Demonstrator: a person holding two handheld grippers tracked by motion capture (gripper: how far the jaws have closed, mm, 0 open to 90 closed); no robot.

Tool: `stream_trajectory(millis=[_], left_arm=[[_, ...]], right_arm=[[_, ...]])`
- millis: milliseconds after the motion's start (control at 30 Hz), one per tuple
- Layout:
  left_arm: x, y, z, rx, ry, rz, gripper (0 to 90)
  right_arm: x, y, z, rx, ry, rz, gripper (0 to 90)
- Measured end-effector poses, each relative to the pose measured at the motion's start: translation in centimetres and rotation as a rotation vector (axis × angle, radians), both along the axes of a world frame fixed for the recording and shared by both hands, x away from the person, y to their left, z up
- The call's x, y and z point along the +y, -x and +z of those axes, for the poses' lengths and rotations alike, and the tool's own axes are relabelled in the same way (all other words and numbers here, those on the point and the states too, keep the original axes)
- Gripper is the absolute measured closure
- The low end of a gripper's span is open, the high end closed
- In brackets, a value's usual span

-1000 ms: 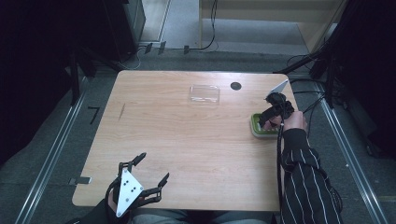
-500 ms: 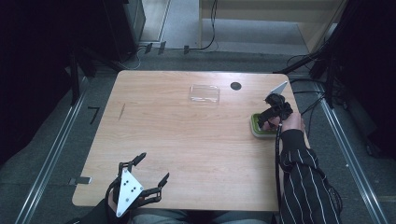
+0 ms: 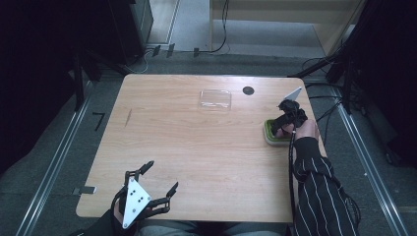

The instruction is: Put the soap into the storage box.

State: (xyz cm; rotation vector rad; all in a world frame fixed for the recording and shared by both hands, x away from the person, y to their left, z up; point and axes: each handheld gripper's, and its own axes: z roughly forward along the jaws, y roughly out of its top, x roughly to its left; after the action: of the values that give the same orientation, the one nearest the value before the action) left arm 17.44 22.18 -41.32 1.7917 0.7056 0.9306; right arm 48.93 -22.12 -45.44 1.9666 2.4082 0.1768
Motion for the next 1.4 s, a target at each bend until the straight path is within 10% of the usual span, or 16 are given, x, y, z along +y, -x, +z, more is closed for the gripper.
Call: stream_trajectory(millis=[1400], left_arm=[[0.2, 0.1, 0.0, -0.007, 0.004, -0.002, 13.6]], right_arm=[[1.0, 3.0, 3.0, -0.061, 0.009, 0.075, 0.0]])
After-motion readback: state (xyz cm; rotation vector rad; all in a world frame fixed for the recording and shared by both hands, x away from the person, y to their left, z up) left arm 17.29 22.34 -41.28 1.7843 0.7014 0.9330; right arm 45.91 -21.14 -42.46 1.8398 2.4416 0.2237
